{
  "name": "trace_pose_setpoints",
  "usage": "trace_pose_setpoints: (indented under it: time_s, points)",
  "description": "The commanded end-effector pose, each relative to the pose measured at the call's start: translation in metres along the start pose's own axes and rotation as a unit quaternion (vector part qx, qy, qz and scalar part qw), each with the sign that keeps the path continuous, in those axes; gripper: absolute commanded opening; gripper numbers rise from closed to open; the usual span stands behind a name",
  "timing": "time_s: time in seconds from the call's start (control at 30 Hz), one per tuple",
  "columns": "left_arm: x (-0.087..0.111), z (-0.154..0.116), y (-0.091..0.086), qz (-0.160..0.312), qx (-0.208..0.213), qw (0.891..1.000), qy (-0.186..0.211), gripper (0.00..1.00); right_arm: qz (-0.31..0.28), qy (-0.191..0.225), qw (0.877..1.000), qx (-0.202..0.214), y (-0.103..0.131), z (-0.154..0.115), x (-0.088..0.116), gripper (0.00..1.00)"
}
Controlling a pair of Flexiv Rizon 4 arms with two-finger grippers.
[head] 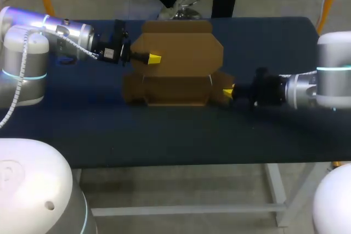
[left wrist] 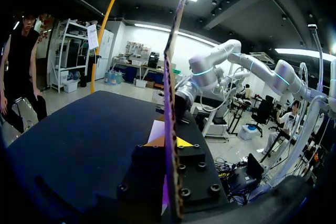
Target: Assemble the packaging by folding the flat box into shape, placing the metal phone stand inside, and closing the box properly
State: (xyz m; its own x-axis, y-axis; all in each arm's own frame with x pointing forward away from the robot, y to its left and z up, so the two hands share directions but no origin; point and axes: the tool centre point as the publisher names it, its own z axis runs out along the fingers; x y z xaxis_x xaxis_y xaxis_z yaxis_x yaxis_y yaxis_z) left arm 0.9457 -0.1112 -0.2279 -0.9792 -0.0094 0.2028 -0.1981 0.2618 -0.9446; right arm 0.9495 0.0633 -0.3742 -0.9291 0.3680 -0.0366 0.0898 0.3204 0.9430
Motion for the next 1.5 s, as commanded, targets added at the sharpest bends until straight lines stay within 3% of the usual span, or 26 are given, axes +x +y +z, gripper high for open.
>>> trace_pose_setpoints:
  time_s: [0.03, 0.8, 0.93, 1.0, 1.03, 1.5]
  points:
    - [-0.001, 0.001, 0.002, 0.000, -0.002, 1.000, 0.001, 0.00, 0.001, -0.007, 1.000, 0.001, 0.001, 0.004, 0.006, 0.00]
    - [-0.001, 0.001, 0.002, 0.000, -0.002, 1.000, 0.001, 0.00, 0.034, -0.064, 0.997, 0.005, 0.002, 0.013, 0.024, 0.00]
    - [-0.001, 0.001, 0.002, 0.000, -0.002, 1.000, 0.001, 0.00, 0.037, -0.071, 0.997, 0.004, 0.004, 0.015, 0.028, 0.12]
    - [-0.001, 0.001, 0.002, 0.000, -0.002, 1.000, 0.001, 0.00, 0.042, -0.078, 0.996, 0.003, 0.005, 0.016, 0.030, 0.29]
    - [-0.001, 0.001, 0.002, 0.000, -0.002, 1.000, 0.001, 0.00, 0.044, -0.080, 0.996, 0.003, 0.005, 0.016, 0.031, 0.31]
    - [-0.001, 0.001, 0.002, 0.000, -0.002, 1.000, 0.001, 0.00, 0.055, -0.094, 0.994, 0.011, 0.006, 0.022, 0.052, 0.34]
